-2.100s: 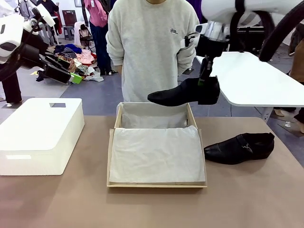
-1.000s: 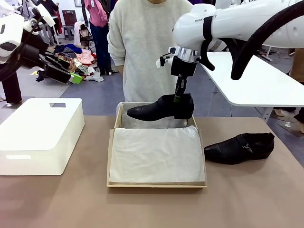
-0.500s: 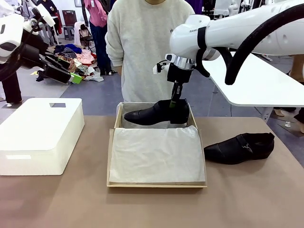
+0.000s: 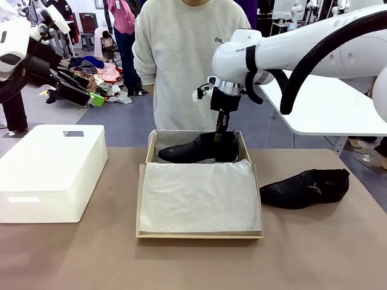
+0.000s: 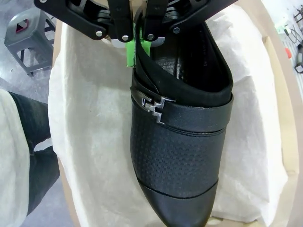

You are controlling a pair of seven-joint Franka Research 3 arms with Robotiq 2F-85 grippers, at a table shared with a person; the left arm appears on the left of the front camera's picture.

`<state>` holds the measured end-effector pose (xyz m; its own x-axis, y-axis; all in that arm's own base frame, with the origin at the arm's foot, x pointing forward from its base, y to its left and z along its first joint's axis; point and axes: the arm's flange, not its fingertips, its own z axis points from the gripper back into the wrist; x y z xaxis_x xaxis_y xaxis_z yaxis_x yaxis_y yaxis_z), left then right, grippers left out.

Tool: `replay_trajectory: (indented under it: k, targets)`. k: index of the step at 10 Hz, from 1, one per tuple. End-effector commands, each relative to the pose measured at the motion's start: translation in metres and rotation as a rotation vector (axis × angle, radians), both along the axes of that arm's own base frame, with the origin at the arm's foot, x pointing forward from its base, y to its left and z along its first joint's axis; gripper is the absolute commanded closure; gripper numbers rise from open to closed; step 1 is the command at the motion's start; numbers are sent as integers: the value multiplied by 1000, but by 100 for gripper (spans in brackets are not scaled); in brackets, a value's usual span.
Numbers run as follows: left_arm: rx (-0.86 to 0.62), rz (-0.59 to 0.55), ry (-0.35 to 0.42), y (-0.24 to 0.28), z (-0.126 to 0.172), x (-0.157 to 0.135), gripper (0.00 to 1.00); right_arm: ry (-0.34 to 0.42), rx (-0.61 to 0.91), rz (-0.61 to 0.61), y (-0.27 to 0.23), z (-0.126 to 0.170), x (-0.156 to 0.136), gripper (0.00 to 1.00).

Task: Pack the shoes into the box.
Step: Place one shoe of the Shoes into the Shoes Box.

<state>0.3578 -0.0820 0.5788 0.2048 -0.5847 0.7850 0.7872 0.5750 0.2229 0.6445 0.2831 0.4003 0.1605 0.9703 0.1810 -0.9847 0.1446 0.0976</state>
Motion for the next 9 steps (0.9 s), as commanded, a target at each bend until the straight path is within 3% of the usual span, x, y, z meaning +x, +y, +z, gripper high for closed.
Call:
replay_trajectory:
  k: [1, 6, 7, 9]
  targets:
    - [-7, -5, 1, 0, 0, 0, 0, -7, 14, 21, 5, -3, 9, 100]
    - [-7, -5, 1, 0, 0, 0, 0, 26, 23, 45, 8, -18, 13, 100]
    - [-7, -5, 1, 0, 0, 0, 0, 39, 29, 52, 8, -17, 12, 92]
    - [-7, -5, 1, 0, 0, 0, 0, 56, 44, 56, 7, -16, 11, 53]
